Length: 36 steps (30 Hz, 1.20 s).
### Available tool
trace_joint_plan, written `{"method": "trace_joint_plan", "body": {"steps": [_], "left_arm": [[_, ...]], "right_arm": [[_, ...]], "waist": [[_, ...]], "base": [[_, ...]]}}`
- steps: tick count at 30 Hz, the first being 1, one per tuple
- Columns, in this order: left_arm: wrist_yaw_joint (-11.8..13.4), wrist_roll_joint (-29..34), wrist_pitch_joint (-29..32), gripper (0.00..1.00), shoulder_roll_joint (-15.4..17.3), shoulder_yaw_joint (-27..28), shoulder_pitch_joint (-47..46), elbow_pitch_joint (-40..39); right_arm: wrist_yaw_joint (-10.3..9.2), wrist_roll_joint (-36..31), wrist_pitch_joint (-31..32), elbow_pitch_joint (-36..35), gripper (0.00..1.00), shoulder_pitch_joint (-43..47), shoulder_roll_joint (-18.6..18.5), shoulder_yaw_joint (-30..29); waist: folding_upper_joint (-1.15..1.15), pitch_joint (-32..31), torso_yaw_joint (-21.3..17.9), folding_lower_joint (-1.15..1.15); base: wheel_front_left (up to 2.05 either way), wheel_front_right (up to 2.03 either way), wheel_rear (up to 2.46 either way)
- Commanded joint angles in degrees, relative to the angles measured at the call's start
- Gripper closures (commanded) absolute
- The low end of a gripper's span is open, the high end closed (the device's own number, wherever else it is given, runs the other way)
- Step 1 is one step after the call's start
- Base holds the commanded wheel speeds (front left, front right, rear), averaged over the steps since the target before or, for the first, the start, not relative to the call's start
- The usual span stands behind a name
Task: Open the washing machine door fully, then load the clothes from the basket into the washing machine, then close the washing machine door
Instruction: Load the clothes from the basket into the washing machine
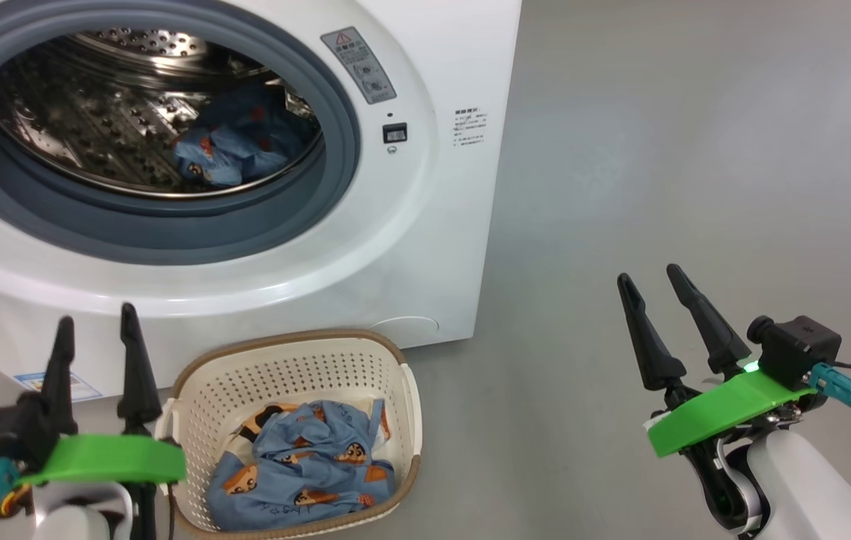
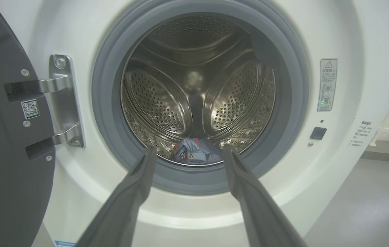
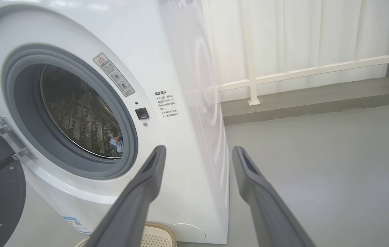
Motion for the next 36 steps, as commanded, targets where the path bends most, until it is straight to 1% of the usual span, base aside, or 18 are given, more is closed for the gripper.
{"method": "trace_joint_plan", "body": {"steps": [1,4,12,19,36], "left_arm": [[0.4,1.2,-0.3,0.0,0.9,1.8,0.9,-2.7],[1.2,1.6,-0.3,0.0,0.4,1.5,3.3,-4.0],[1.9,1.3,-0.3,0.0,-0.2,0.9,5.8,-5.7],[2.6,1.1,-0.3,0.0,-0.5,0.3,6.8,-6.5],[3.2,0.8,-0.3,0.0,-0.7,-0.8,7.4,-6.9]], "right_arm": [[0.33,0.0,-0.5,-1.5,0.0,0.6,-0.5,0.7],[0.33,0.0,-0.5,-1.6,0.0,1.3,-0.7,0.6],[0.33,-0.7,-0.5,-1.6,0.0,2.1,-1.0,0.6],[0.33,-0.9,-0.5,-1.5,0.0,2.4,-1.2,0.6],[0.33,-1.2,-0.5,-1.0,0.0,2.4,-1.8,0.7]], "waist": [[0.0,-0.5,0.5,0.0],[0.0,-1.0,0.8,0.0],[0.0,-1.3,1.0,0.0],[0.0,-1.5,1.0,0.0],[0.0,-1.7,1.0,0.0]], "base": [[0.0,0.0,0.0],[0.0,0.0,0.0],[0.0,0.0,0.0],[0.0,0.0,0.0],[0.0,0.0,0.0]]}}
